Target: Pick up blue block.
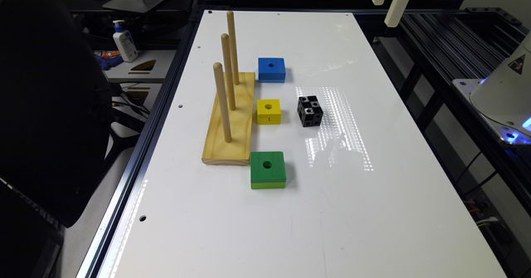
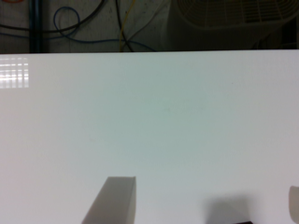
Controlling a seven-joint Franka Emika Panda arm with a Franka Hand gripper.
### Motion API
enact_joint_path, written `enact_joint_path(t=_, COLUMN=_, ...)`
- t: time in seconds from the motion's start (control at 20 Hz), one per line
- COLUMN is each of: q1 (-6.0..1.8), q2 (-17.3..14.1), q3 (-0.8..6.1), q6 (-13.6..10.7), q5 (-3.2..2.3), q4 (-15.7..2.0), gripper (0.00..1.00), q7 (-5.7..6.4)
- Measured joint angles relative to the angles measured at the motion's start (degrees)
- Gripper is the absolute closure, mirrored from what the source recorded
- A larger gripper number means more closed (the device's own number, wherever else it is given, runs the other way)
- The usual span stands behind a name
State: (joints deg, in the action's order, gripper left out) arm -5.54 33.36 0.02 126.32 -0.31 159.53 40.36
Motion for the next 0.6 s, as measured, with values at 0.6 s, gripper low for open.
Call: enact_joint_path(t=0.6, q1=-1.43, q2=0.02, q3=0.00, q6=0.29, q5=-0.14, q4=-0.02, gripper=0.00, q7=-1.01)
